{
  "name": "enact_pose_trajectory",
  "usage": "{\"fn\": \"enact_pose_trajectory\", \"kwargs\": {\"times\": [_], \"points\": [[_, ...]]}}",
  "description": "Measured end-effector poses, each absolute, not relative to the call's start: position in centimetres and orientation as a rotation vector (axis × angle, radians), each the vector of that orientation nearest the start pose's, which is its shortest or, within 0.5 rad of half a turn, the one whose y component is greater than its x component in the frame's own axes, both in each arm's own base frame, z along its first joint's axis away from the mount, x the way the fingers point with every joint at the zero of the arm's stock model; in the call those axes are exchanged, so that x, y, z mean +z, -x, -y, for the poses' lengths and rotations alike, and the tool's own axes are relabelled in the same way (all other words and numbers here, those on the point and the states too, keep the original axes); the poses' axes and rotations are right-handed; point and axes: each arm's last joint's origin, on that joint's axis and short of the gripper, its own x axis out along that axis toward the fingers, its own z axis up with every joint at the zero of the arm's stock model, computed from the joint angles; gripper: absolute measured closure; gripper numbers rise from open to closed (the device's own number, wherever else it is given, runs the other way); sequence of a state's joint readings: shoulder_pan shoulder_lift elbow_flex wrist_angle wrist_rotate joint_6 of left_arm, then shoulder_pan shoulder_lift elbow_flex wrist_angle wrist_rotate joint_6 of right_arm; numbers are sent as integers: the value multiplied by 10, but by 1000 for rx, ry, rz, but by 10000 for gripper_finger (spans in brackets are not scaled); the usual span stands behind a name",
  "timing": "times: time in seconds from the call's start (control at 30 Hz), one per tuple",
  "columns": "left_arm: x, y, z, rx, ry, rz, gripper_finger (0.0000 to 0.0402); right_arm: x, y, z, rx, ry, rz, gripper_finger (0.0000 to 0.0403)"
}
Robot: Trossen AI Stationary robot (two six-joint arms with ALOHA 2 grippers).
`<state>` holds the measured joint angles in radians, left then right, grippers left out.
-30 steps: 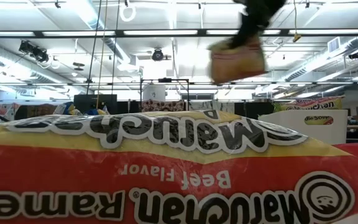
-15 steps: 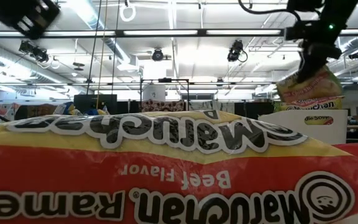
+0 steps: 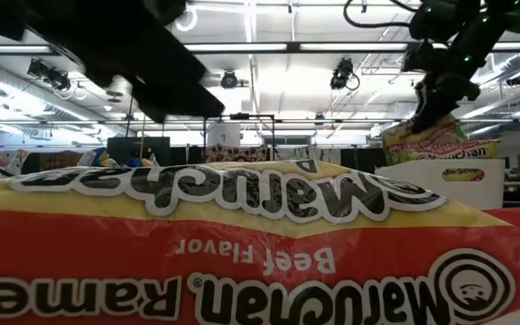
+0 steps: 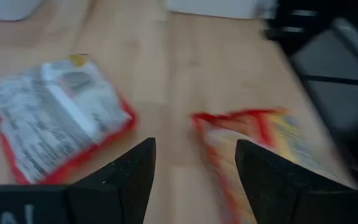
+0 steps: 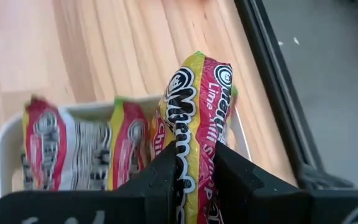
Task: Sort Maruchan noodles
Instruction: Put the green noodle pack into the top right white bin
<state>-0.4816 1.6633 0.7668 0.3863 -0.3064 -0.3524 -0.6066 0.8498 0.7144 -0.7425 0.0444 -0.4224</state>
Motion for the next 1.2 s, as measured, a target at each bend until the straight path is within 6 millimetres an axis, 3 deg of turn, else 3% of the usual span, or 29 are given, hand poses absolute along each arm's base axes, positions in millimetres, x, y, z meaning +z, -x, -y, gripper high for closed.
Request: {"fn": "enact_pose_trajectory", "kwargs": {"times": [0.27, 0.5, 0.67, 0.83, 0.97, 1.2], "points": [[149, -367, 135, -59, 42, -376, 175, 235, -138, 98, -304, 65, -824, 314], [140, -394, 121, -20, 2, -380, 175, 216, -125, 92, -309, 100, -868, 314], [139, -398, 108, 16, 4, -388, 175, 216, -117, 98, -376, 125, -904, 315], [138, -395, 107, -39, 5, -446, 175, 212, -114, 99, -355, 60, -933, 315], [151, -391, 99, -90, 21, -460, 175, 210, -113, 98, -368, 19, -946, 315], [169, -358, 77, -45, 28, -368, 175, 215, -114, 96, -401, -12, -968, 315]]}}
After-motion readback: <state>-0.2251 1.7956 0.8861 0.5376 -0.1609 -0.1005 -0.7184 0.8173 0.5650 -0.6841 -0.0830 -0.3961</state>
